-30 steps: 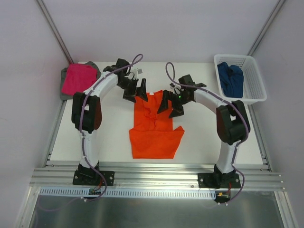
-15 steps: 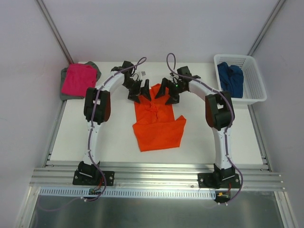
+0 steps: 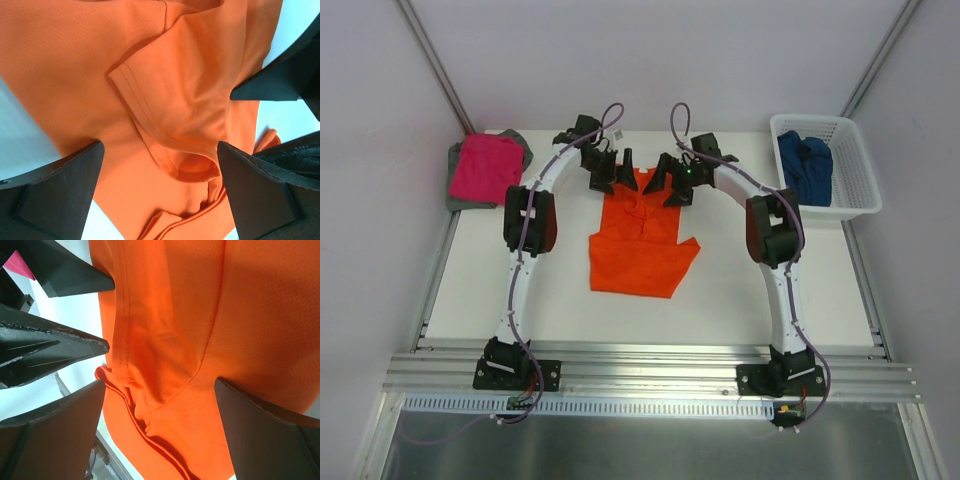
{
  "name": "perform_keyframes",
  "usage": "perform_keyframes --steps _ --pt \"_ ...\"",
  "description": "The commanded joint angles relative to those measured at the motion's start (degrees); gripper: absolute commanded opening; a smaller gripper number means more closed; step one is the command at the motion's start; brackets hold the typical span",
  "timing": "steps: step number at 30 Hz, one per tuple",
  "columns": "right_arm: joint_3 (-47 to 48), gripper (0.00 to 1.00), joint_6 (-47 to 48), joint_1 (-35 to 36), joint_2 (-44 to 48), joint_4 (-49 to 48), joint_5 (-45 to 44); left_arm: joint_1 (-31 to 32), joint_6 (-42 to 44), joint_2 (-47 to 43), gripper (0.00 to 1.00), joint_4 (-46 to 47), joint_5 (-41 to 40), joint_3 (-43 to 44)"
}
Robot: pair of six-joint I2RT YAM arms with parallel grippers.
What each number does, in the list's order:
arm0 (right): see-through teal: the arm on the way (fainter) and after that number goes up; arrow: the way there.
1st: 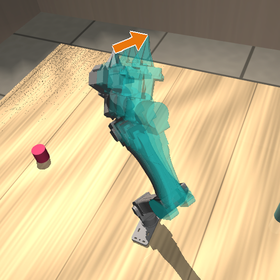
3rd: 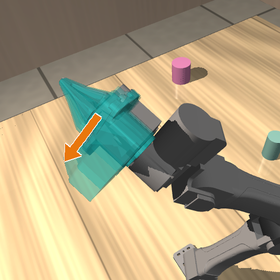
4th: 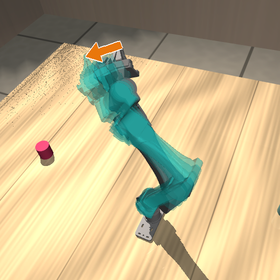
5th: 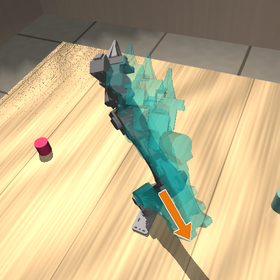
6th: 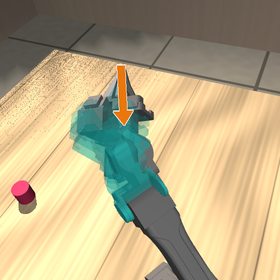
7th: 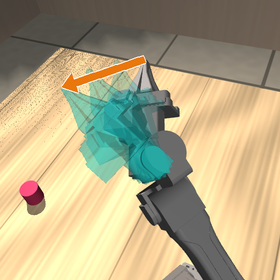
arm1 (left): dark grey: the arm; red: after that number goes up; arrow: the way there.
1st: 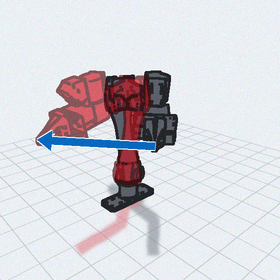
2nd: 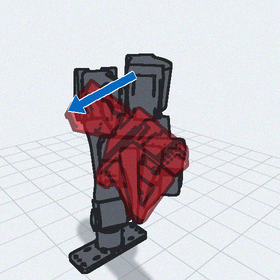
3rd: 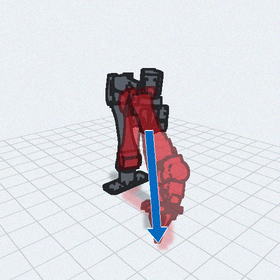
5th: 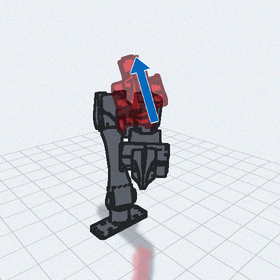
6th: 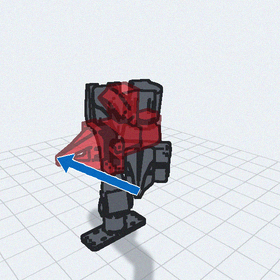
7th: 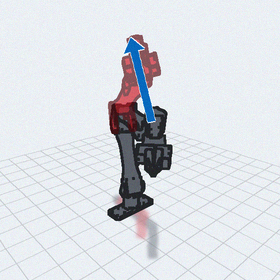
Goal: Fold and stack the t-shirts
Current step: Fold the tshirt
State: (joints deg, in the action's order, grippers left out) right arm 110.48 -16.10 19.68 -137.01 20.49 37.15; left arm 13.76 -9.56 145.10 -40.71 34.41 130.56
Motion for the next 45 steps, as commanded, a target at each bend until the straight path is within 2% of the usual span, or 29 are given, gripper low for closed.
perform_keyframes --steps 1,5,6,8,12,15,21,23,27,30,35,45 --pt "1.85 0.96 1.59 -1.23 -0.72 -1.59 -1.46 -0.58 2.26 1.85 0.99 1.33 -3.91 4.16" --pt "1.33 0.96 4.14 -0.96 5.85 0.16 -3.57 -0.58 2.88 -1.82 0.99 1.42 -4.09 3.13" --pt "0.45 0.96 4.14 -0.87 8.05 1.03 -4.01 -0.58 2.80 -5.49 0.99 1.25 -4.09 1.90" --pt "-3.94 0.96 4.41 -0.18 12.10 3.58 -4.62 -0.58 2.44 -12.95 0.99 1.07 -4.18 -3.45" --pt "-13.78 0.96 5.81 1.75 27.10 10.33 -6.47 -0.58 2.35 -25.69 0.99 0.10 -5.23 -14.00" --pt "-20.46 0.96 5.90 3.17 33.28 14.04 -6.91 -0.58 2.36 -33.88 0.99 -1.56 -4.80 -21.91" --pt "-35.37 0.96 5.46 4.05 43.31 17.03 -6.47 -0.58 2.10 -44.18 0.99 -2.80 -3.83 -38.61" --pt "-39.61 0.99 5.03 4.40 44.63 17.48 -7.61 -0.58 1.48 -44.90 0.99 -2.88 -2.52 -44.41" --pt "-49.02 0.99 4.76 5.36 44.81 14.68 -8.31 -0.58 0.86 -43.15 0.91 -2.80 -1.37 -51.44" --pt "-49.57 0.99 6.16 5.19 43.24 13.35 -10.42 -0.66 -0.10 -41.65 0.91 -2.10 -1.37 -54.27" --pt "-46.06 0.99 6.96 4.31 40.25 12.12 -10.34 -0.58 -0.46 -37.71 0.88 -0.87 -0.84 -54.45" --pt "-40.87 0.97 6.87 4.31 33.66 9.75 -10.08 -0.58 -1.34 -30.23 0.86 -0.34 0.74 -47.78"
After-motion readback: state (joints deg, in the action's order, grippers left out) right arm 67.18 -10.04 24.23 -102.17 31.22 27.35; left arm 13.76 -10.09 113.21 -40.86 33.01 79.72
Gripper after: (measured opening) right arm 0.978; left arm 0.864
